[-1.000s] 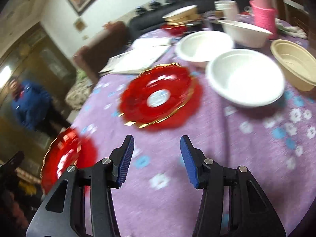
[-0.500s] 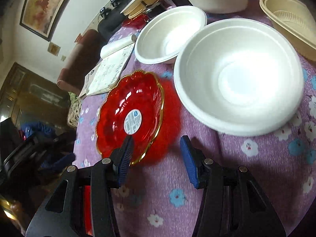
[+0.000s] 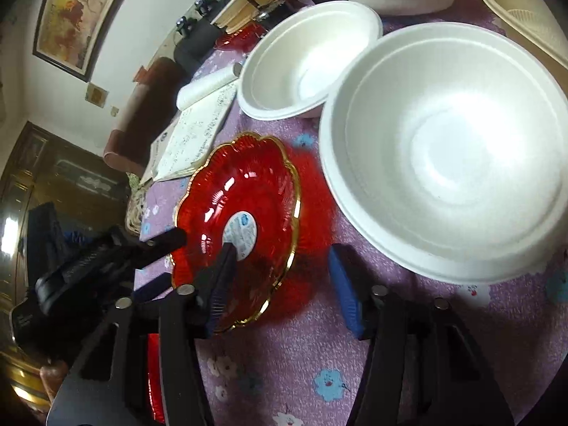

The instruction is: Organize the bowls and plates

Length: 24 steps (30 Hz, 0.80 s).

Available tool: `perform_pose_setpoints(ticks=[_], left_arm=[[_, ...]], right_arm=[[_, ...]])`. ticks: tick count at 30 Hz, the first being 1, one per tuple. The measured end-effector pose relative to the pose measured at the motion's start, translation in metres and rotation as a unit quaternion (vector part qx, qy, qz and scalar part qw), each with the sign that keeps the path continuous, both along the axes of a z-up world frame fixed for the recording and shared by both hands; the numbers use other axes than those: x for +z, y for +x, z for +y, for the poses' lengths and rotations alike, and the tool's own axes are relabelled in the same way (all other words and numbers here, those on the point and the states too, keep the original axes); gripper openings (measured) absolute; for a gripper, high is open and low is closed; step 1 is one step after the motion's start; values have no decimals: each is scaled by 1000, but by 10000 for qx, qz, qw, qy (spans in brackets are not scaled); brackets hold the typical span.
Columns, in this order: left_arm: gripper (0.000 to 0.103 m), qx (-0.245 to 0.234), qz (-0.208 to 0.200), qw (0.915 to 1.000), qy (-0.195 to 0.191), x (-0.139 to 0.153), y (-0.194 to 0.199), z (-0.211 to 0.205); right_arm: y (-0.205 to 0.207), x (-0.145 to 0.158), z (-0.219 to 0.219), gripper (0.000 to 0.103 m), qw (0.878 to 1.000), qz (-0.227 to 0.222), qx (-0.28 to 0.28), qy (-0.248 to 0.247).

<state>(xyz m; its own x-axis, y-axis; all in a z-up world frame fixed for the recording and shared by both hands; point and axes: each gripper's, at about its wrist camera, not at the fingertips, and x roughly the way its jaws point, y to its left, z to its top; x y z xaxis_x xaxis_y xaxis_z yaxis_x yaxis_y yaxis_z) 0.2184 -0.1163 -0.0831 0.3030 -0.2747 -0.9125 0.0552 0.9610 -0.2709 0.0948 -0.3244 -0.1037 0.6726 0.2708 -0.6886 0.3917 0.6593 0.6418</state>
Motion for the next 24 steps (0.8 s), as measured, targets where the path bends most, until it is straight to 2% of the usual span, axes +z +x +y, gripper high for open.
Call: perform_pose_setpoints(ticks=[3, 5, 8, 12, 15, 16, 24], left_arm=[[68, -36, 123, 9999, -51, -7, 1, -3], [66, -58, 22, 10000, 69, -6, 0, -6], [61, -87, -59, 9997, 204, -5, -1, -9], [47, -138, -232, 9988, 404, -6, -1, -9], [31, -209, -373, 9976, 550, -8, -1, -11], [25, -232, -412, 9974, 548, -8, -1, -13], [22, -219, -617, 9959, 619, -7, -7, -12]], right_arm=[[2, 1, 0, 58, 10000, -55, -10, -75], [4, 1, 1, 58, 9999, -83, -7, -149], [8, 3, 6, 50, 9992, -17, 21, -409], [12, 1, 4, 16, 9973, 134, -55, -714], [13, -3, -1, 14, 9981, 91, -55, -601], [14, -3, 0, 11, 9979, 81, -30, -636], [12, -1, 6, 10, 9970, -29, 74, -765]])
